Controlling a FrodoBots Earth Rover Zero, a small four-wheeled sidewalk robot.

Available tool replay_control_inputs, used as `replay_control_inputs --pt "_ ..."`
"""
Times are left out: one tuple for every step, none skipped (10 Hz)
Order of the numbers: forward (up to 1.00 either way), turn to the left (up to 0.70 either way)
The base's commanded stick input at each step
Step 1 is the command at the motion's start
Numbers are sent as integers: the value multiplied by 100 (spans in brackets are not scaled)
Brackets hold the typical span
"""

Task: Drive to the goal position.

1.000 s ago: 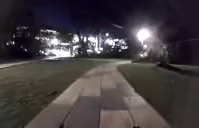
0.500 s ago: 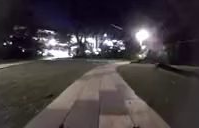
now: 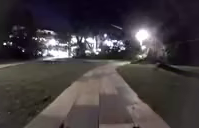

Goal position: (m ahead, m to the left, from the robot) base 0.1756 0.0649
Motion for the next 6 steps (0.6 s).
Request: replay_control_inputs --pt "30 0" --pt "30 0" --pt "30 0" --pt "30 0" --pt "30 0" --pt "30 0"
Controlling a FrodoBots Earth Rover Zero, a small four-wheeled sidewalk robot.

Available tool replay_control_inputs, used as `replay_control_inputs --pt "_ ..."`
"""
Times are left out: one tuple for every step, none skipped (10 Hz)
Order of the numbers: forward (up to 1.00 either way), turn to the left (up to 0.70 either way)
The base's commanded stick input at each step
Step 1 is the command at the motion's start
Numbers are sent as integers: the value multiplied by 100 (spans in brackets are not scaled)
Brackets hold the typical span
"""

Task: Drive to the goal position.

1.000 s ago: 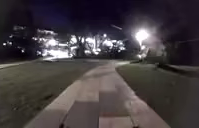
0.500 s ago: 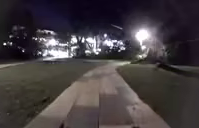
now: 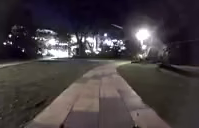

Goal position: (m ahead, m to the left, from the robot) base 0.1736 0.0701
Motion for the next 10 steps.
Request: replay_control_inputs --pt "30 0" --pt "30 0" --pt "30 0" --pt "30 0" --pt "30 0" --pt "30 0" --pt "30 0" --pt "30 0" --pt "30 0" --pt "30 0"
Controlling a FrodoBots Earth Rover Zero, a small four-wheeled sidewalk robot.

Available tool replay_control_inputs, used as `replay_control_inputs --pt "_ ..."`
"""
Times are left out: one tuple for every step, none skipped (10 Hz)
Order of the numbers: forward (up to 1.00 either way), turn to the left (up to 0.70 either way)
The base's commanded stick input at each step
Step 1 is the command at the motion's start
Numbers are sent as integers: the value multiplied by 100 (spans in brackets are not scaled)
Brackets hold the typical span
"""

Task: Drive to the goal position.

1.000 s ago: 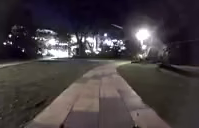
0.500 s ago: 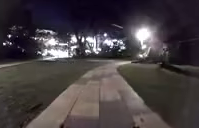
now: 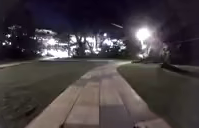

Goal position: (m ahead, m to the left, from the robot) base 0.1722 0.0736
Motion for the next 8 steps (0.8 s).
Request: replay_control_inputs --pt "30 0" --pt "30 0" --pt "30 0" --pt "30 0" --pt "30 0" --pt "30 0" --pt "30 0" --pt "30 0"
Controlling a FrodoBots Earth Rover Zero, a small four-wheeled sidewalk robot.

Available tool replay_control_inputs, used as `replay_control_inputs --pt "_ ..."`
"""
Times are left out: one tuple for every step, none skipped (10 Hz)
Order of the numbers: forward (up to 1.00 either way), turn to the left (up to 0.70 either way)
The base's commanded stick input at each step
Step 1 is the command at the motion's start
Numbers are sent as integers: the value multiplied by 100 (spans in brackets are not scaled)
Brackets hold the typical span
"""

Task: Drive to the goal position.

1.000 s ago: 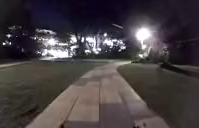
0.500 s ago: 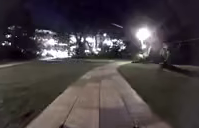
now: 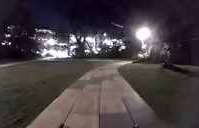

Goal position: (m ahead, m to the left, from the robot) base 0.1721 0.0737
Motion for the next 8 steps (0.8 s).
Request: replay_control_inputs --pt "30 0" --pt "30 0" --pt "30 0" --pt "30 0" --pt "30 0" --pt "30 0" --pt "30 0" --pt "30 0"
